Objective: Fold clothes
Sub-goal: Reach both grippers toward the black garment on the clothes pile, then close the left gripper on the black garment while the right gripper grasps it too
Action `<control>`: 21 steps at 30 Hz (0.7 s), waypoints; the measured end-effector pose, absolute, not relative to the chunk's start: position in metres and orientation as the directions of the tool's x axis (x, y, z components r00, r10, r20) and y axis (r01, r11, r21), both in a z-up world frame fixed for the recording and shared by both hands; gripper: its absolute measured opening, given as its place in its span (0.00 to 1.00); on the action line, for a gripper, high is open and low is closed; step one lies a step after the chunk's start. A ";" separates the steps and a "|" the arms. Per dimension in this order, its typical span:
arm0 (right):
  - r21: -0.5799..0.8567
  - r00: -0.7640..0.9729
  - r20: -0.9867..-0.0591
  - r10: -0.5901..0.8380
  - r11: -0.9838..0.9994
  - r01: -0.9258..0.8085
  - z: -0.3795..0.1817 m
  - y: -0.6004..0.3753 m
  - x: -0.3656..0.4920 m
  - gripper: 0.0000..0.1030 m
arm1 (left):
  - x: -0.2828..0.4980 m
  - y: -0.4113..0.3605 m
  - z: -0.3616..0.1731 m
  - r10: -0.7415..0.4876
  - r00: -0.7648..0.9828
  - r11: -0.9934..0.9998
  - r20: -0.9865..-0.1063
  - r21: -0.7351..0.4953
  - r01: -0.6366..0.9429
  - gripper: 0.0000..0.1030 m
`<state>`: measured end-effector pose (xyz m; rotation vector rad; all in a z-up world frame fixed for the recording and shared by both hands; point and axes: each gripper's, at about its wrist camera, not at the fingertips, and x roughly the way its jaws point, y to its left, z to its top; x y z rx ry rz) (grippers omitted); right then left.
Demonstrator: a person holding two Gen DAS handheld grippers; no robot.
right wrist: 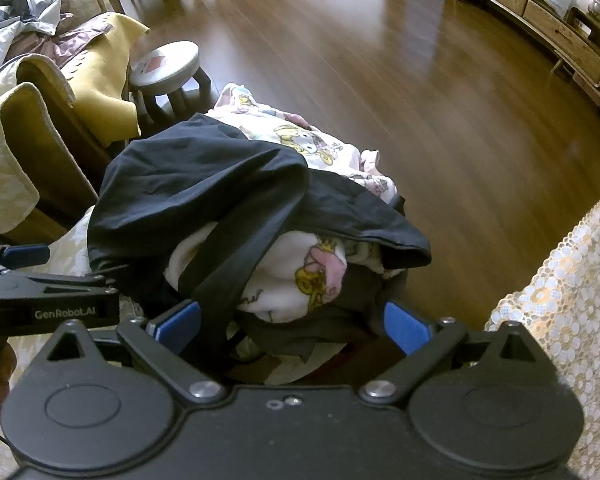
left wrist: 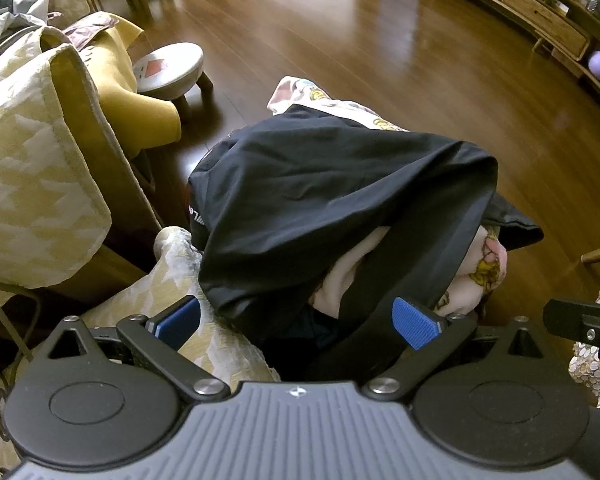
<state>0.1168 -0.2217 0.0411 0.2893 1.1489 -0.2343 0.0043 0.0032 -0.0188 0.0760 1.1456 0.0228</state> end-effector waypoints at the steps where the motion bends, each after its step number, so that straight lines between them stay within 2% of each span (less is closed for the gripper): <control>1: 0.105 0.392 -0.919 -0.034 0.939 0.328 0.041 -0.222 0.117 1.00 | 0.005 0.003 -0.019 0.058 0.413 0.997 -0.909 0.073 0.021 1.00; 13: 0.130 0.422 -0.906 -0.030 0.929 0.346 0.049 -0.238 0.130 1.00 | 0.034 0.016 -0.013 0.092 0.451 0.994 -0.888 0.106 0.006 1.00; 21: 0.187 0.409 -0.912 0.032 0.919 0.346 0.029 -0.255 0.156 1.00 | 0.061 0.025 -0.040 0.021 0.430 0.999 -0.903 0.033 0.021 1.00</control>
